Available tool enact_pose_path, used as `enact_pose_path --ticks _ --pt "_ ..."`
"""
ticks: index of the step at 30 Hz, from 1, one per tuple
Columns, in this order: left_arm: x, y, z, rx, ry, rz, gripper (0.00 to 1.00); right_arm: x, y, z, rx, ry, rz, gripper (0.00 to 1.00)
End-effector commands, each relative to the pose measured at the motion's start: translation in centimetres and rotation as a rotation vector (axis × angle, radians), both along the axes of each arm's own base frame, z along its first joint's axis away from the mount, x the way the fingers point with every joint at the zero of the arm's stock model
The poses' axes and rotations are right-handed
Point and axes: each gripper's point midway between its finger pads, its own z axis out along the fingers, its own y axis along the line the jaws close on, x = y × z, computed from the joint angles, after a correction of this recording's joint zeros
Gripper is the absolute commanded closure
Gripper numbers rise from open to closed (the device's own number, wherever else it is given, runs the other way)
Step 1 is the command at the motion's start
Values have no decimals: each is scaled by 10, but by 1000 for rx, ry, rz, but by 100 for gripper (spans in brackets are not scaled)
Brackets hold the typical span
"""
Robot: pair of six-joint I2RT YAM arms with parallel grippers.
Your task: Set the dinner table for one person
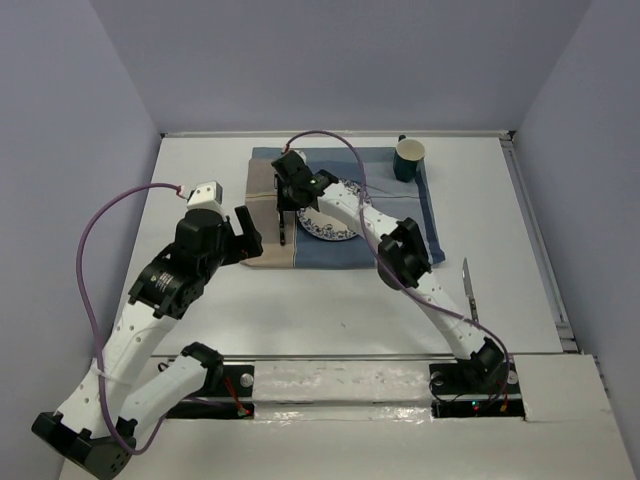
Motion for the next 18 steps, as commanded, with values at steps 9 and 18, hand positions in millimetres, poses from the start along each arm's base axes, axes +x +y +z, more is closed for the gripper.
enact_pose_path --ticks 9,18 --pt "7 -5 7 -27 -32 0 1 23 23 80 248 -103 -4 38" --pt "12 -22 14 -44 -82 -97 1 -4 -130 186 284 -159 -174 42"
